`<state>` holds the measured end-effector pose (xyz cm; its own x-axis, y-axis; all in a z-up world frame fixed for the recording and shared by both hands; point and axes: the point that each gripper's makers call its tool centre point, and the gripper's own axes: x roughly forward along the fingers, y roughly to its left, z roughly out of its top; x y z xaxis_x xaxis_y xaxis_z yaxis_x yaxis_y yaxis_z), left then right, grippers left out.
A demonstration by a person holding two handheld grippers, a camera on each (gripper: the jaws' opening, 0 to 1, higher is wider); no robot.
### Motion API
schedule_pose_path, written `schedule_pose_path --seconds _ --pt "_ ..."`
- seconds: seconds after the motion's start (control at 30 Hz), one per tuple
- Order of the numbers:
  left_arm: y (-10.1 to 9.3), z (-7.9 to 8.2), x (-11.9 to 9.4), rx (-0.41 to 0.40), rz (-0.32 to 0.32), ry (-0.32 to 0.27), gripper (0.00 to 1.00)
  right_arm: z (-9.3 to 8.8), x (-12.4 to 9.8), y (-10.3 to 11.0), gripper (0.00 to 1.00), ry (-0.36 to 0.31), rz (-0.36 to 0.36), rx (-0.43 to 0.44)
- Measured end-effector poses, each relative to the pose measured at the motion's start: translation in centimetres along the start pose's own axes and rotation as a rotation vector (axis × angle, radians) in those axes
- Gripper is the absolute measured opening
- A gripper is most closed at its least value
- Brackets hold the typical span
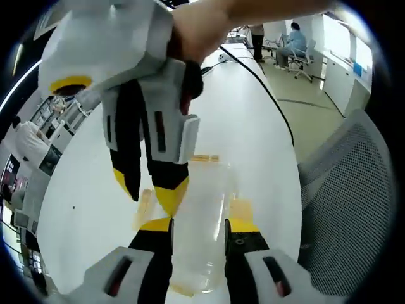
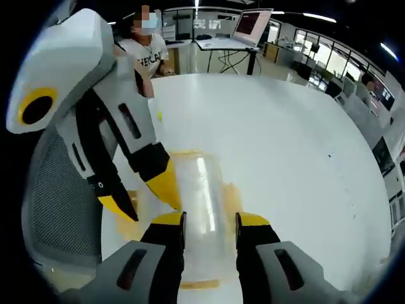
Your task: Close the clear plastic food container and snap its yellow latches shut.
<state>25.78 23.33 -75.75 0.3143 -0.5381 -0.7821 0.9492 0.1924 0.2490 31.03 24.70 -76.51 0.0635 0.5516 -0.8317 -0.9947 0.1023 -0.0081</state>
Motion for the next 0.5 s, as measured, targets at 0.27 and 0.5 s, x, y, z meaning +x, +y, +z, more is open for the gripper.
schedule_pose_path --seconds 0.27,0.5 --pt "-0.4 0.6 0.2 0.088 0.009 0.043 0.29 -0.4 0.9 -0.3 0.29 0.099 0.131 -0.031" --pt "-1.8 -0.3 1.2 0.135 -0.008 0.101 0.32 -0.2 1.4 -0.5 0.3 0.159 0.201 -0.007"
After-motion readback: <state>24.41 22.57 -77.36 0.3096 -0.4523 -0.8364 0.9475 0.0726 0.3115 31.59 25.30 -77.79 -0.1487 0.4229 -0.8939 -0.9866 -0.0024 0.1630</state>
